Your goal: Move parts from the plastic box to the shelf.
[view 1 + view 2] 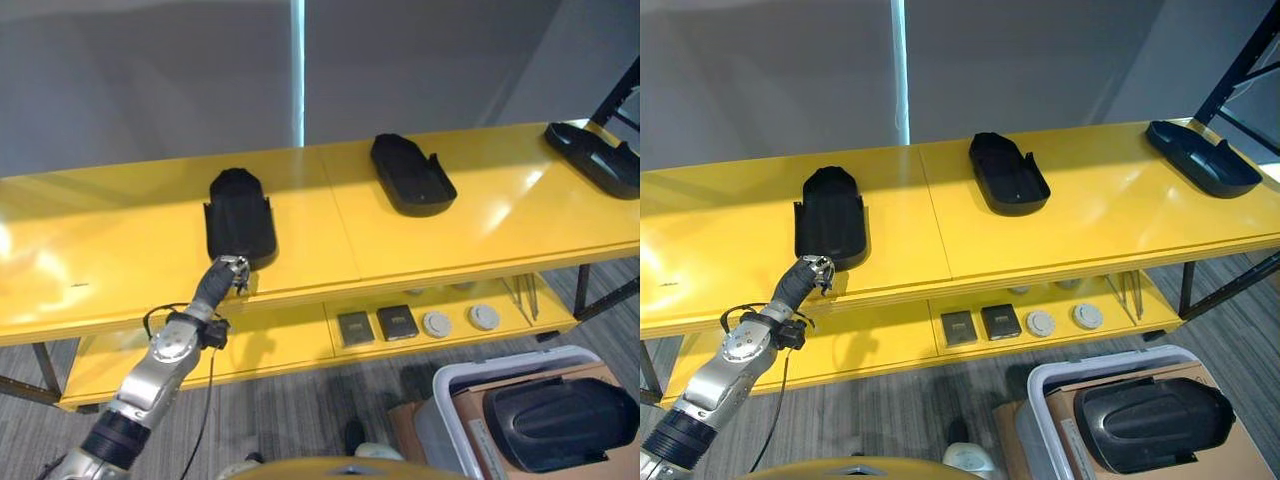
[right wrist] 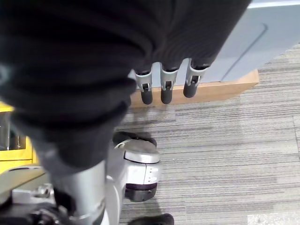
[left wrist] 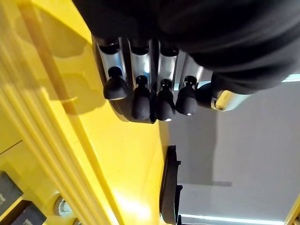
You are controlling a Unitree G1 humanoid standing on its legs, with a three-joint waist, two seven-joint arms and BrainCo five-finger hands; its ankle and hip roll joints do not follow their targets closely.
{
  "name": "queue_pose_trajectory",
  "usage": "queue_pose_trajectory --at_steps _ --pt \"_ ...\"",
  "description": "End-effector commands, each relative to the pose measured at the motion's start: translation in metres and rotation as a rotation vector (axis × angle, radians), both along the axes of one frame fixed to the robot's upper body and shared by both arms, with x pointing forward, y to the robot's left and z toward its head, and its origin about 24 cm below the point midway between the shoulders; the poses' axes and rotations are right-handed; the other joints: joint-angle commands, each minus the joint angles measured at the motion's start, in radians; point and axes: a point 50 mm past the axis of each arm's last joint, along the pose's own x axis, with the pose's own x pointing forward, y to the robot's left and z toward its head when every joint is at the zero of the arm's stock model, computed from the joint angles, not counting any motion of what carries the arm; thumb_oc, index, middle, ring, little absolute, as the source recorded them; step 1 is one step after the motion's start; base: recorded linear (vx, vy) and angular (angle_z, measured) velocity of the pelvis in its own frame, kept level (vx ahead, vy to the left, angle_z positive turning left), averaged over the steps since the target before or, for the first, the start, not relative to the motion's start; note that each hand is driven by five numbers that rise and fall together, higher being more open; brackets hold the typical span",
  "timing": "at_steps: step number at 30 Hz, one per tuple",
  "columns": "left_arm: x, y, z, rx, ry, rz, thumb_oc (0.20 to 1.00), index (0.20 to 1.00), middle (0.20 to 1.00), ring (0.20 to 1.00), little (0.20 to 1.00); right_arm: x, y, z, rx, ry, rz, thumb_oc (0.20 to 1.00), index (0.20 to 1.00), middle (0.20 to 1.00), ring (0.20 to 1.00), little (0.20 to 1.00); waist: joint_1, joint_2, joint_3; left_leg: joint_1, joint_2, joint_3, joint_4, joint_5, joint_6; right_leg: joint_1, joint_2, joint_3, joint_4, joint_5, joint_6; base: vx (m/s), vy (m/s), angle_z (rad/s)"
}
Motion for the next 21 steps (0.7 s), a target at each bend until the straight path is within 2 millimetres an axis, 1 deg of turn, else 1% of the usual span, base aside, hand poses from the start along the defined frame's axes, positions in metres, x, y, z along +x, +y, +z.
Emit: queue_pose_trajectory --at_steps 1,3,9,21 --pt "0.019 0.000 0.023 -0.039 -0.088 0.027 0.200 0.200 0.200 0.200 0.200 0.010 -0.005 0.001 -0.031 -0.007 0.049 1.000 1.000 1.000 1.000 1.000 -0.013 -0.013 0.002 -0.052 -0.009 0.013 0.085 -0.037 0.032 0.042 -0.012 -0.004 0.059 -0.091 0.055 0.00 0.000 0.00" --pt "0.021 0.002 0.013 -0.019 -0.052 0.053 0.200 0.200 0.200 0.200 0.200 0.011 -0.005 0.001 -0.029 -0.006 0.057 1.000 1.000 1.000 1.000 1.000 -0.017 -0.015 0.002 -0.051 -0.008 0.016 0.087 -0.038 0.033 0.041 -0.012 -0.001 0.061 -0.091 0.056 0.00 -0.006 -0.04" --pt "0.030 0.008 -0.005 0.026 -0.015 0.146 0.200 0.200 0.200 0.200 0.200 0.015 -0.003 0.001 -0.025 -0.003 0.080 1.000 1.000 1.000 1.000 1.000 -0.033 -0.021 0.001 -0.048 -0.004 0.027 0.087 -0.039 0.035 0.039 -0.010 0.007 0.064 -0.092 0.055 0.00 -0.006 -0.05" --pt "0.048 0.009 -0.006 0.056 -0.044 0.258 0.200 0.200 0.200 0.200 0.200 0.014 0.000 0.000 -0.018 0.009 0.110 1.000 1.000 1.000 1.000 1.000 -0.054 -0.028 0.000 -0.036 0.000 0.039 0.088 -0.041 0.036 0.042 -0.008 0.016 0.067 -0.094 0.055 0.01 -0.003 -0.02"
